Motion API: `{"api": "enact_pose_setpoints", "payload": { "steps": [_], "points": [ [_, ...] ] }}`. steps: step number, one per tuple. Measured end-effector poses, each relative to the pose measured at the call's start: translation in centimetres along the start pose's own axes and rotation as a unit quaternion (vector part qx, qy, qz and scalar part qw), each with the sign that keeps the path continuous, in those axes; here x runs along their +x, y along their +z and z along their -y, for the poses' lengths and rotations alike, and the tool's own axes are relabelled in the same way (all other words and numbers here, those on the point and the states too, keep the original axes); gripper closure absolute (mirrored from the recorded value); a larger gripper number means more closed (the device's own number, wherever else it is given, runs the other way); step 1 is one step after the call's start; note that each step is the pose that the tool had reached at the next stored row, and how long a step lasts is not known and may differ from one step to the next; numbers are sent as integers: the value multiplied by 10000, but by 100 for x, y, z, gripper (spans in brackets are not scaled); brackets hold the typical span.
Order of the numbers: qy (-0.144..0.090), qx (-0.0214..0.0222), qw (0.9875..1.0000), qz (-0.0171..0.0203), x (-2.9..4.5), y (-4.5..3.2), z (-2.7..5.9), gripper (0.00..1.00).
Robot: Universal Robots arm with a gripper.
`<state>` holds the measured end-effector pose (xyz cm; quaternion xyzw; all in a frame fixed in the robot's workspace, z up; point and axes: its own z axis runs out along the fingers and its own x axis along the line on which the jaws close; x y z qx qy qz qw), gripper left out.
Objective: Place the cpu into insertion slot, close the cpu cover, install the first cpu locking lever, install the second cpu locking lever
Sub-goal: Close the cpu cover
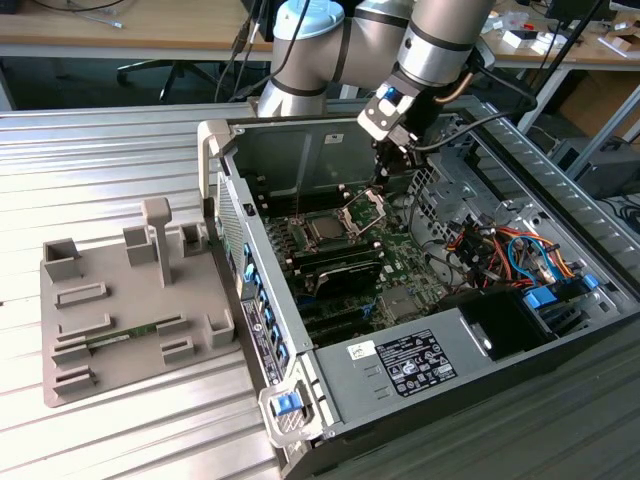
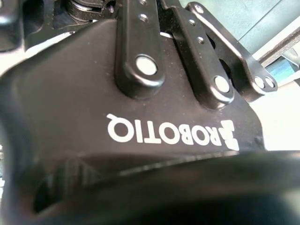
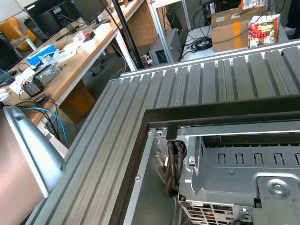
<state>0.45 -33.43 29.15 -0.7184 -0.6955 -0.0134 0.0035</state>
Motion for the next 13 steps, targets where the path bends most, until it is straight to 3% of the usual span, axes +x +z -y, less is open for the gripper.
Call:
{"api": "enact_pose_setpoints", "payload": {
  "steps": [13],
  "points": [
    [0,0,10000,0,1,1,-41,89]
  ]
}}
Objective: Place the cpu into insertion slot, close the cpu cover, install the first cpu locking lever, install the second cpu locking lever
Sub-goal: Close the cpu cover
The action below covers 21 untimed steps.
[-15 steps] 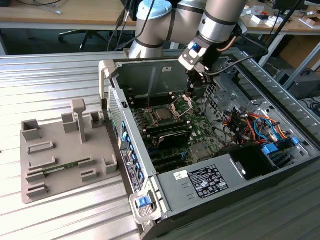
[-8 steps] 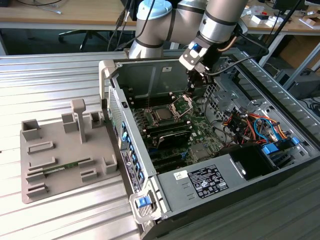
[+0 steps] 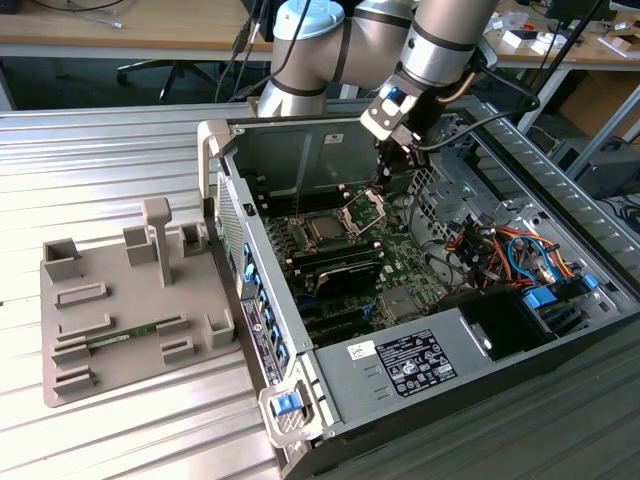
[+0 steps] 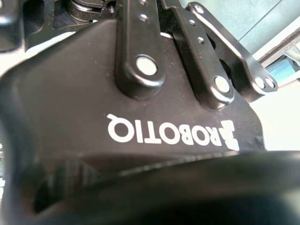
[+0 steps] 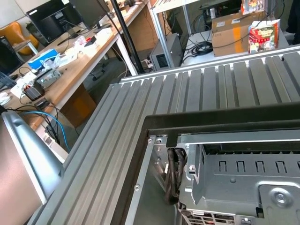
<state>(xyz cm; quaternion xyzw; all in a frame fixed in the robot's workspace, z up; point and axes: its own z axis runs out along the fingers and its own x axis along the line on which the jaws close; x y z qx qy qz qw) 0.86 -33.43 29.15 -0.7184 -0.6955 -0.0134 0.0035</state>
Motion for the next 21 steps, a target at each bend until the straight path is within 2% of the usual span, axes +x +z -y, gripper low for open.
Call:
{"api": "enact_pose_setpoints", "payload": {
  "steps": [21],
  "points": [
    [0,0,10000,0,1,1,-43,89]
  ]
}}
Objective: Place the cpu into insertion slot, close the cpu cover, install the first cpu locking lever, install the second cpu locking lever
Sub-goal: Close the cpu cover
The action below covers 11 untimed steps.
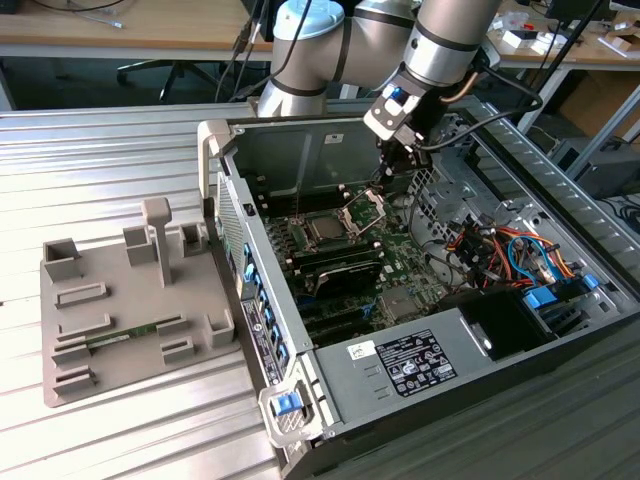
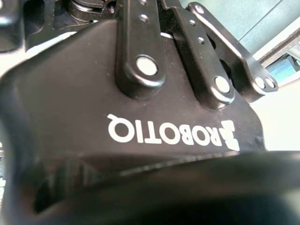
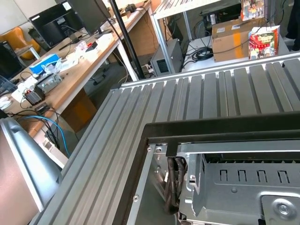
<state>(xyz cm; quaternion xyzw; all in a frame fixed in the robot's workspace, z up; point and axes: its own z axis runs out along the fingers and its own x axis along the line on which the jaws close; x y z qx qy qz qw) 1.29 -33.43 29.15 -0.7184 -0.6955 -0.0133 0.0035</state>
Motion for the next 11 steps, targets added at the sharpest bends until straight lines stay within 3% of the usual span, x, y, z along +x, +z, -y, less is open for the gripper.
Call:
{"api": "enact_pose_setpoints", "payload": {
  "steps": [11],
  "points": [
    [0,0,10000,0,1,22,-36,89]
  ]
}}
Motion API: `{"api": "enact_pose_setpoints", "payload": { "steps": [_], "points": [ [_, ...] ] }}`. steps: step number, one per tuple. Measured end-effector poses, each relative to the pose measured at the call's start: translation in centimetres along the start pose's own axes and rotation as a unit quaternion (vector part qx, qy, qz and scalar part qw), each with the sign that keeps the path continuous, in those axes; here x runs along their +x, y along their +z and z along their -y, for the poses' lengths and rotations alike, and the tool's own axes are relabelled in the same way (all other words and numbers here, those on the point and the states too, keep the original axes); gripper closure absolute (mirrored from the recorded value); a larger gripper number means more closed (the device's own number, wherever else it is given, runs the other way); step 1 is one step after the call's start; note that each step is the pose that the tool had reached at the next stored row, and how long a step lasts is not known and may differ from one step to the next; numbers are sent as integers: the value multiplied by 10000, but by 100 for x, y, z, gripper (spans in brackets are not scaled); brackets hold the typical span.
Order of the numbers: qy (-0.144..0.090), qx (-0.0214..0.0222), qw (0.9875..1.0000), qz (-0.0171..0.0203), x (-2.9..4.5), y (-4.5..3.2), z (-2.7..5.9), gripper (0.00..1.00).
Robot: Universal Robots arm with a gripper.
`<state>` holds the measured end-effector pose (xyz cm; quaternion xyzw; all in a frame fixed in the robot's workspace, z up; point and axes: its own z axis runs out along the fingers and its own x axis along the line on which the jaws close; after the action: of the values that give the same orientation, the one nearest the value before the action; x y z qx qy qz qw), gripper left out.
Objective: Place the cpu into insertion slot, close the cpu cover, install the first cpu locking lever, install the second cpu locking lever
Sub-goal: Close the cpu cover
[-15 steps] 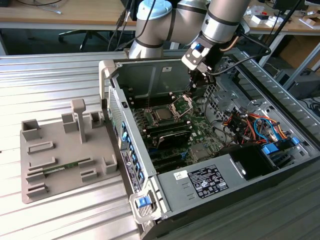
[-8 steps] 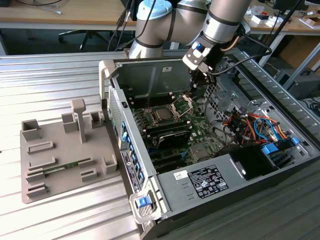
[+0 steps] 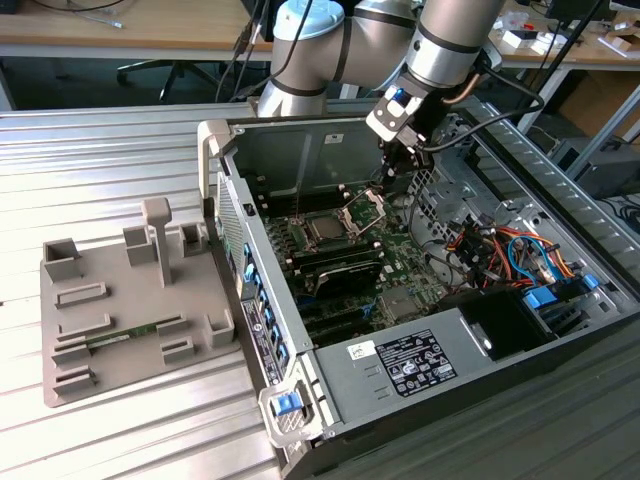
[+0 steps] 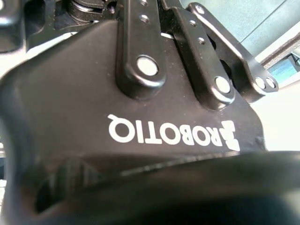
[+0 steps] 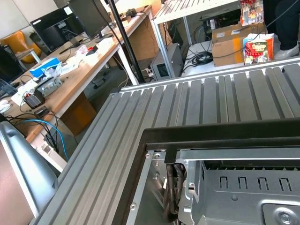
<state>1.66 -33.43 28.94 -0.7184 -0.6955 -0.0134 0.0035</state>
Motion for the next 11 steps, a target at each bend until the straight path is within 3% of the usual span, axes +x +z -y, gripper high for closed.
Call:
{"api": "enact_pose_setpoints", "payload": {
  "steps": [11],
  "points": [
    [0,0,10000,-2,-1,22,29,89]
  ]
}}
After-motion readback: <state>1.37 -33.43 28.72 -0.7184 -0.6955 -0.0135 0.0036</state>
